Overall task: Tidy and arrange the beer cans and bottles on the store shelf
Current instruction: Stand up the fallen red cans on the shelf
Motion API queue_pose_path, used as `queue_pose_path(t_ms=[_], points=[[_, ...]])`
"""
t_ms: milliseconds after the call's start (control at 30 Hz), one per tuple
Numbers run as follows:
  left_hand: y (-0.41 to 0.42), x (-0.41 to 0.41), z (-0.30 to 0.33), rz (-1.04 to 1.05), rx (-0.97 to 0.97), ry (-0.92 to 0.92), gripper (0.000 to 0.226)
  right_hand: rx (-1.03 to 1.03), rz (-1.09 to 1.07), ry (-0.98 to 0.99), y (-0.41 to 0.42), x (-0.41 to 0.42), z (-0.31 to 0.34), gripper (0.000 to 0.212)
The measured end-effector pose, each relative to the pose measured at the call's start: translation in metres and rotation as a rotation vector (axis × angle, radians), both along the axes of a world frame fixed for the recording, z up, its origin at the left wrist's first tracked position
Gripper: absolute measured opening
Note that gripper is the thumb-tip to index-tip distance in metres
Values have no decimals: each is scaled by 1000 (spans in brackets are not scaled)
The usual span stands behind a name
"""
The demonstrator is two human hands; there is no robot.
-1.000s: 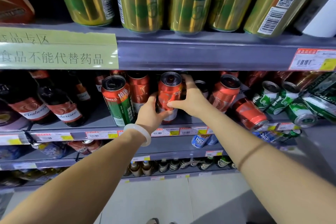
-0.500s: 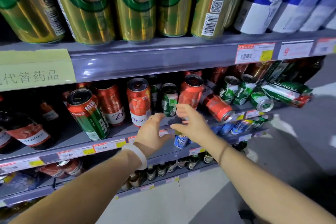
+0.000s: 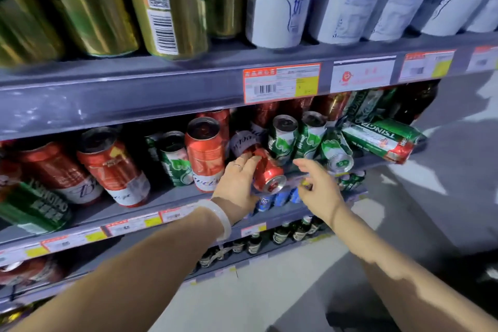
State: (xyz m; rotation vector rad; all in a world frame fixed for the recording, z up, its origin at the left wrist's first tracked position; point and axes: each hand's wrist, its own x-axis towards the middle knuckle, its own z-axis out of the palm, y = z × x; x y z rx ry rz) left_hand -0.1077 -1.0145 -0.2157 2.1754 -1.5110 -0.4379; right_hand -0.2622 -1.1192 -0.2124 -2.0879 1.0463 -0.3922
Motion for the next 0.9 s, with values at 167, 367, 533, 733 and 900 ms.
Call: queue_pose_path(t_ms=[167, 367, 533, 733, 900], points=[[-20, -5, -5, 126, 19, -48, 82, -54, 248, 79, -24, 18, -20, 67], [-22, -7, -14, 195, -41, -58, 82, -83, 357, 14, -35, 24, -24, 66], [-18, -9, 6, 188, -175, -21, 79, -12, 431, -114, -47, 23, -6, 71], [-24, -13, 41, 423, -377, 193, 64, 79, 342, -130, -54, 48, 27, 51], [-30, -13, 42, 585, -404, 192, 61, 25, 339, -158, -52, 71, 49, 64]])
